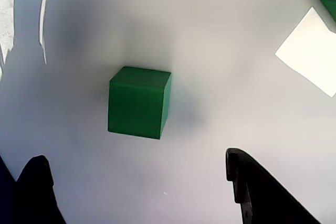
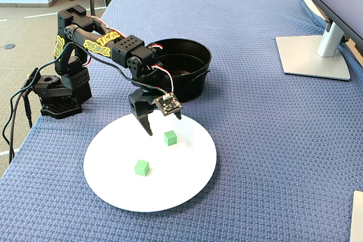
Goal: Pick up the green cubes from the white plate and place them in the black recipient
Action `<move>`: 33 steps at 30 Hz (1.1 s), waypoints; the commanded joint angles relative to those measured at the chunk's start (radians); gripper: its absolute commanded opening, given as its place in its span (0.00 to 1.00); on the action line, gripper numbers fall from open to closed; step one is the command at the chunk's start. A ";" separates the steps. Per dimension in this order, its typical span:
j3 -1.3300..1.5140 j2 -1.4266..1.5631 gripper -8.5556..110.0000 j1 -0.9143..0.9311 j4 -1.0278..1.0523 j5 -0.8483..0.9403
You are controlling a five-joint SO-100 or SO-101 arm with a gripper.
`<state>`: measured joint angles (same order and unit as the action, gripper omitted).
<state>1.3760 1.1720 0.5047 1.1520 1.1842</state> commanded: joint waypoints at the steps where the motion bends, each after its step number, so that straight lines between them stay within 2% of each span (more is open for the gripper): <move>1: -0.083 -0.015 0.39 -0.021 -0.051 -0.012; 7: -0.179 -0.101 0.38 -0.031 -0.044 -0.064; 17: -0.187 -0.126 0.35 -0.054 -0.038 -0.087; 20: -0.183 -0.126 0.28 -0.054 -0.046 -0.094; 23: -0.183 -0.126 0.08 -0.054 -0.058 -0.110; 30: -0.186 -0.115 0.07 -0.055 -0.057 -0.133; 33: -0.186 -0.071 0.07 -0.055 -0.069 -0.213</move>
<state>1.2456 1.0339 0.4663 1.1091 1.0416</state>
